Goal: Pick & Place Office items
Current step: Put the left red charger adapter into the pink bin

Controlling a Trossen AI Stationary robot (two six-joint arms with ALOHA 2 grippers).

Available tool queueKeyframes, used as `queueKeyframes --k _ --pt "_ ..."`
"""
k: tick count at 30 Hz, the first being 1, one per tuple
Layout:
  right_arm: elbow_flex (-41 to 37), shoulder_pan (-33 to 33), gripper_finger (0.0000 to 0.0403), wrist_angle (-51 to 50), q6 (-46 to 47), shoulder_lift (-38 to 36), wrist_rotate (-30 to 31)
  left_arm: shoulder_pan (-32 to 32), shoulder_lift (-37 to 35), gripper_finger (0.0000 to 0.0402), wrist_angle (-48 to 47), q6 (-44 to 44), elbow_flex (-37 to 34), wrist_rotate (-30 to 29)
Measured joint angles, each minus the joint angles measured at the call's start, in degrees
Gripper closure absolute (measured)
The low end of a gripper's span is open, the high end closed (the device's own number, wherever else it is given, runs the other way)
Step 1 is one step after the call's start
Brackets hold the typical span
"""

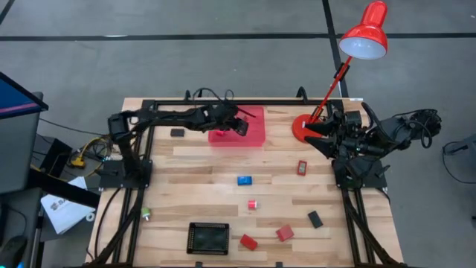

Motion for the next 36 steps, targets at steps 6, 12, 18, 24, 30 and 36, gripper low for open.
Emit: queueKeyframes --k 6,12,18,24,30,36 --pt "0.0 0.02 0.0154 0.21 0.44 0.0 0.0 1.85 3.66 0.0285 -8.25 -4.21 4.83 -4.45" --pt "0.0 0.0 0.0154 -0.05 0.5 0.0 0.0 3.68 4.2 0.0285 -9.99 -10.96 5.51 -5.08" --pt "-0.02 0.0 0.0154 -0.12 0.42 0.0 0.0 4.51 4.2 0.0285 -10.12 -14.93 5.51 -5.06" --pt "-0.01 0.0 0.0154 -0.19 0.07 0.0 0.0 4.98 4.2 0.0285 -10.22 -16.14 5.51 -3.27" --pt "-0.01 0.0 0.0154 -0.17 -0.4 0.0 0.0 4.94 4.2 0.0285 -10.08 -16.15 5.51 -2.85" --pt "-0.01 0.0 0.0154 -0.16 -0.53 0.0 0.0 4.94 4.2 0.0262 -10.05 -16.44 5.51 -1.95"
